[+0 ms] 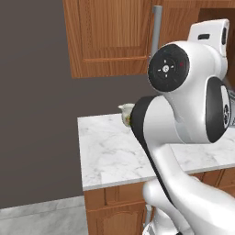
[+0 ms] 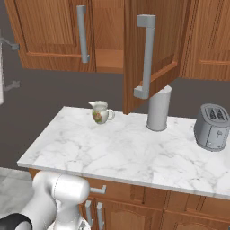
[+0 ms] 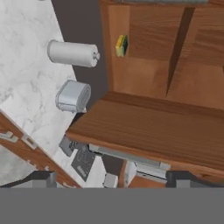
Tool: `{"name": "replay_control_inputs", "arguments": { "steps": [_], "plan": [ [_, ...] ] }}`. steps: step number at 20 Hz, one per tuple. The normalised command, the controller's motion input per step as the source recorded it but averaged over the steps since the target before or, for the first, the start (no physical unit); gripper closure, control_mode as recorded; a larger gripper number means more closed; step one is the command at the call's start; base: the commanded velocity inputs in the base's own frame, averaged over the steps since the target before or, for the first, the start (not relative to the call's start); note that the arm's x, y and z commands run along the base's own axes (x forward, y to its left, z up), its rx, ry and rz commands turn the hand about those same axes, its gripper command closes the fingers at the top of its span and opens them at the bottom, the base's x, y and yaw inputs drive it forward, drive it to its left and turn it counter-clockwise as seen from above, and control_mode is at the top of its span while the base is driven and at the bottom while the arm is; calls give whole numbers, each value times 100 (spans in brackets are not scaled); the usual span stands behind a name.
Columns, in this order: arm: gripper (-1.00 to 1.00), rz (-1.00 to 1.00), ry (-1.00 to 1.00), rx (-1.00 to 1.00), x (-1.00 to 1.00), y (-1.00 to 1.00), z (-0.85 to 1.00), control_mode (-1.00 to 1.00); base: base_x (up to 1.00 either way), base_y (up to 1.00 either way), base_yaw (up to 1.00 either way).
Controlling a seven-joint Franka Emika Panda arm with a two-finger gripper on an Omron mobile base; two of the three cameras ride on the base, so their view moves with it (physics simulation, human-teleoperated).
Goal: Pick the sponge and sponge from the cabinet and place them on the counter.
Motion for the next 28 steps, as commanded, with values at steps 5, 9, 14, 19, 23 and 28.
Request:
{"name": "replay_control_inputs", "arguments": {
  "steps": [5, 9, 14, 19, 23, 28],
  "plan": [
    [-100, 0, -7, 0, 13, -17, -18, -100, 0, 0, 0],
    [-100, 0, -5, 0, 19, -18, -17, -100, 0, 0, 0],
    [-100, -3, 0, 0, 28, -20, -6, -100, 0, 0, 0],
    [-100, -7, 0, 0, 29, -19, 0, -100, 0, 0, 0],
    [-100, -9, 0, 0, 18, -18, 0, -100, 0, 0, 0],
    [-100, -8, 0, 0, 17, -17, -4, -100, 0, 0, 0]
  ]
}}
